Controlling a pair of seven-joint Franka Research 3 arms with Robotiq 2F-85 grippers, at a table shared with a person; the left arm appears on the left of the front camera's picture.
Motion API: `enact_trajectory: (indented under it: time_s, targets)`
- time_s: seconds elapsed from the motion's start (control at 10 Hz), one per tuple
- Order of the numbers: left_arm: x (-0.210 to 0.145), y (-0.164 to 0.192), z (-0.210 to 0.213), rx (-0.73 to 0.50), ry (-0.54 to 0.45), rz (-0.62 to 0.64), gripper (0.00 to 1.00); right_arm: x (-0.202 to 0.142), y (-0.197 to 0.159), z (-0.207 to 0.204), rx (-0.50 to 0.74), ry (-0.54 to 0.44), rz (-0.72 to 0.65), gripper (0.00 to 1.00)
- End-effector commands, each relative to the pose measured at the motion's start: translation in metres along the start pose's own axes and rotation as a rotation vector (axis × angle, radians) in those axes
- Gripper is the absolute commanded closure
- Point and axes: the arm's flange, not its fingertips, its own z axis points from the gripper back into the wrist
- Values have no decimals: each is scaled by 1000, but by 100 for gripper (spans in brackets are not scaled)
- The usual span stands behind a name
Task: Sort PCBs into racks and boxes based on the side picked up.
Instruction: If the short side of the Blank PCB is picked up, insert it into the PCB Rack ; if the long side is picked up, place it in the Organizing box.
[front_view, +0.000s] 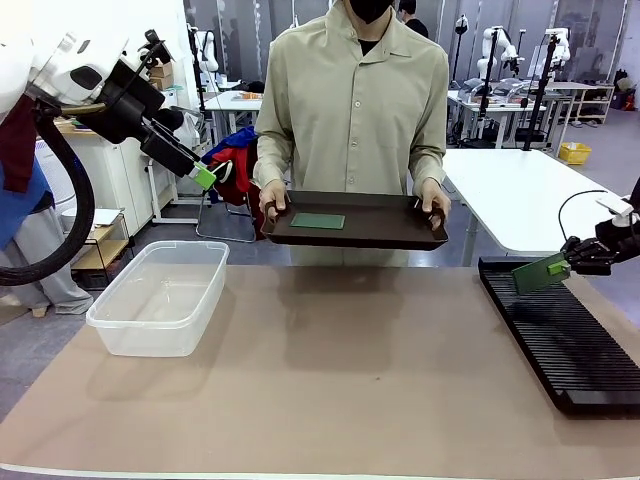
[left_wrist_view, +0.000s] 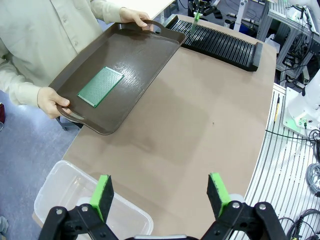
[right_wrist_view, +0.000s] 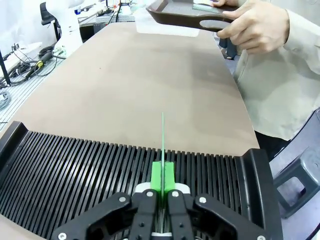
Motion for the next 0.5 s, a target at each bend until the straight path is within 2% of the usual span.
enact_trajectory:
  time_s: [0.0,0.4]
  targets:
    - [-1,-1,0,-7,3,2,0,-1,3,-3,-38,-67,4,98]
    - [-1,-1,0,-7,3,2,0,-12,2,-8,-34,-95,-31,98]
